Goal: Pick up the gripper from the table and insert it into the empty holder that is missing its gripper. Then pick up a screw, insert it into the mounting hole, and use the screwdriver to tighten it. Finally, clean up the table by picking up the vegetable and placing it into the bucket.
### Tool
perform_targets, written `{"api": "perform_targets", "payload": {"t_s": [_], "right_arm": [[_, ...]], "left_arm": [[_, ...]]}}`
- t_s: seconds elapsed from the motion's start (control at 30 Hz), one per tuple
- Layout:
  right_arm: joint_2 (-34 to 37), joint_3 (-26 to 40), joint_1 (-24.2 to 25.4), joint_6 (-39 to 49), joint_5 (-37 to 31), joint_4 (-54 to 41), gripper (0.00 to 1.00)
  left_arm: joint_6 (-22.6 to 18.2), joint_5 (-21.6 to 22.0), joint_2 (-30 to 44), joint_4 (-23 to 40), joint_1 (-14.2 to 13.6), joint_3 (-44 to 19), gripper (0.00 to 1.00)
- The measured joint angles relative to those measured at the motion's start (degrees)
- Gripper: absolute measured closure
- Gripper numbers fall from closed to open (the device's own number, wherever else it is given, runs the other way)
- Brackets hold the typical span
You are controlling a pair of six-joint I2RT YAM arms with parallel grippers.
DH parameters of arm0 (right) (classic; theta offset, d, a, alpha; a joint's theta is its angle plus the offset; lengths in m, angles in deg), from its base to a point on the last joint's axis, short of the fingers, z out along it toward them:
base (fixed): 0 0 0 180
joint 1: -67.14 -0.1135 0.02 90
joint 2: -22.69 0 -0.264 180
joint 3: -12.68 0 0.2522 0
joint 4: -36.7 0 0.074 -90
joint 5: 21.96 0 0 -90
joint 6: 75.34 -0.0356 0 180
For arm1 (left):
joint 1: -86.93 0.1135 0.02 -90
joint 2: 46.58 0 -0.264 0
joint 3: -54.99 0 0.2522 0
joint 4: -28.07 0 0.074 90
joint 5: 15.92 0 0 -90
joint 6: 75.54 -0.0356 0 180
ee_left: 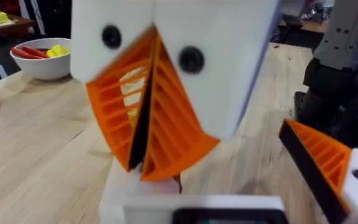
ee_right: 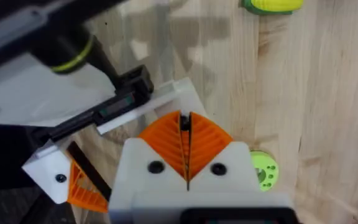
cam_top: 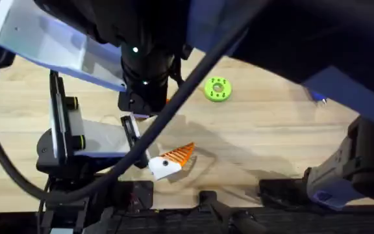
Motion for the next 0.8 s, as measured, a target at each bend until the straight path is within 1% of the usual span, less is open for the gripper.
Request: {"api": "perform_targets", "payload": {"t_s": [0.07, 0.1, 0.27, 0.3, 0.37, 0.6, 0.73, 0.8], "right_arm": [[0.0, 0.0, 0.0, 0.0, 0.0, 0.0, 0.996], [0.0, 0.0, 0.0, -0.2, 0.0, 0.0, 0.971], [0.0, 0.0, 0.1, -0.5, -0.6, 0.0, 0.255], [0.0, 0.0, 0.2, -0.4, -1.0, 0.0, 0.146], [0.0, 0.0, 0.7, -1.3, -1.0, 0.3, 0.109], [-1.4, 0.0, 2.3, -5.7, -1.2, 3.4, 0.105], [-4.8, -0.1, 3.6, -8.3, -0.8, 4.3, 0.103], [-7.6, -1.7, 4.2, -9.2, -0.7, 7.1, 0.103]], "left_arm": [[0.0, 0.0, 0.0, 0.0, 0.0, 0.0, 0.016], [0.0, 0.0, 0.0, 0.0, 0.0, 0.0, 0.016], [-0.2, 0.0, 0.0, 0.0, 0.0, 0.0, 0.015], [-0.2, -0.1, 0.0, 0.0, 0.0, 0.0, 0.015], [-0.2, 0.0, 0.0, 0.0, 0.0, 0.0, 0.015], [-0.3, -0.2, 0.0, 0.0, 0.0, 0.0, 0.015], [-0.3, -0.2, 0.0, 0.0, 0.0, 0.0, 0.015], [-0.3, -0.2, 0.0, 0.0, 0.0, 0.0, 0.015]]}}
